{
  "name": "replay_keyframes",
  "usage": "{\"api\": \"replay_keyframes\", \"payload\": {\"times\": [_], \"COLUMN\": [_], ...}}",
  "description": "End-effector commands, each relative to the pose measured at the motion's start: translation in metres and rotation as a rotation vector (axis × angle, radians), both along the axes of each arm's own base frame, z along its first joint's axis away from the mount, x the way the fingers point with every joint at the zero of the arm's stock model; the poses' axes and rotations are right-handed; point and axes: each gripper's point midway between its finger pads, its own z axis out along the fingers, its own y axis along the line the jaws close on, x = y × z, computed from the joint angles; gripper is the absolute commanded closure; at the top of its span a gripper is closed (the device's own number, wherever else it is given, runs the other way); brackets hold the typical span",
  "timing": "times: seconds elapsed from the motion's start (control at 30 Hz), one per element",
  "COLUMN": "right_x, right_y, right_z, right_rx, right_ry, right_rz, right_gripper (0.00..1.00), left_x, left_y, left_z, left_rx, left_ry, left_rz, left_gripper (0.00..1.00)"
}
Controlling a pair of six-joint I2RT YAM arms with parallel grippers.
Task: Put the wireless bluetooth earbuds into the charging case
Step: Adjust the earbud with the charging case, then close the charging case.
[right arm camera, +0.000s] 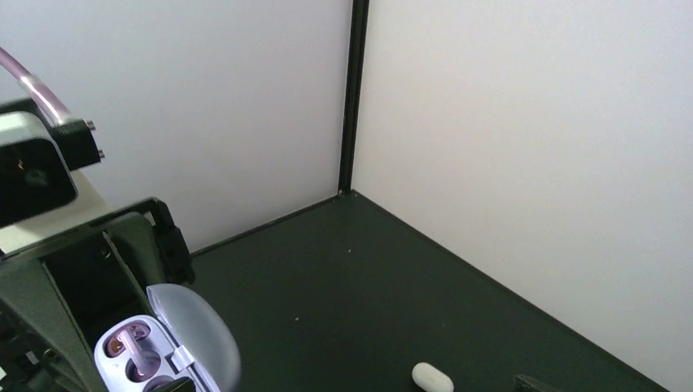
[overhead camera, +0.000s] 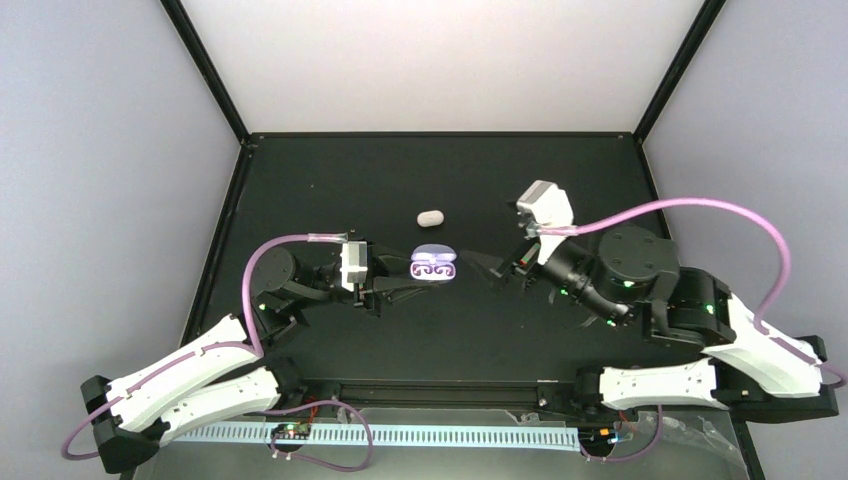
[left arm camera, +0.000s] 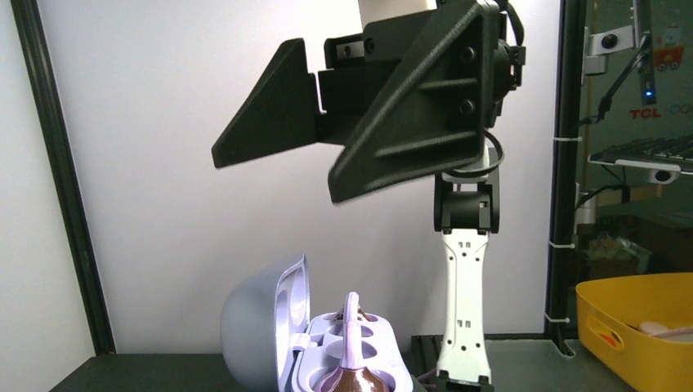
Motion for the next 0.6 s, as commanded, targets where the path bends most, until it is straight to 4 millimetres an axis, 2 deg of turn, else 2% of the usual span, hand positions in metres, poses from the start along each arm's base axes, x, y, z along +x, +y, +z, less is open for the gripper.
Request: {"api": "replay_keyframes", "payload": {"times": [0.0,0.17,0.43,0.57], "right_x": [0.002,0.003,-0.009,-0.003], "right_y": [-0.019,-0.021,-0.005,-0.008], "right_z": [0.013,0.006,0.001,0.000], "right_rx": [0.011,0.001,0.000,0.001], "right_ry": [-0.042,-0.048,-0.031,-0.036], "right_rz": [-0.033,-0.042,0.055,0.014], "right_gripper": [0.00,0.00,0.00,0.00], "left_x": [-0.012,-0.016,-0.015,-0.016], "left_y": [0.003,0.004,0.004,0.005], "left_z": [0.003,0.005,0.004,0.005], "left_rx": [-0.003,-0.007,-0.004,-0.005], "left_ry": [-0.015,-0.013,-0.020,-0.023], "left_rz": [-0.052,-0.073,-0.061,-0.059], "left_gripper": [0.99,0.98,0.98,0.98]}}
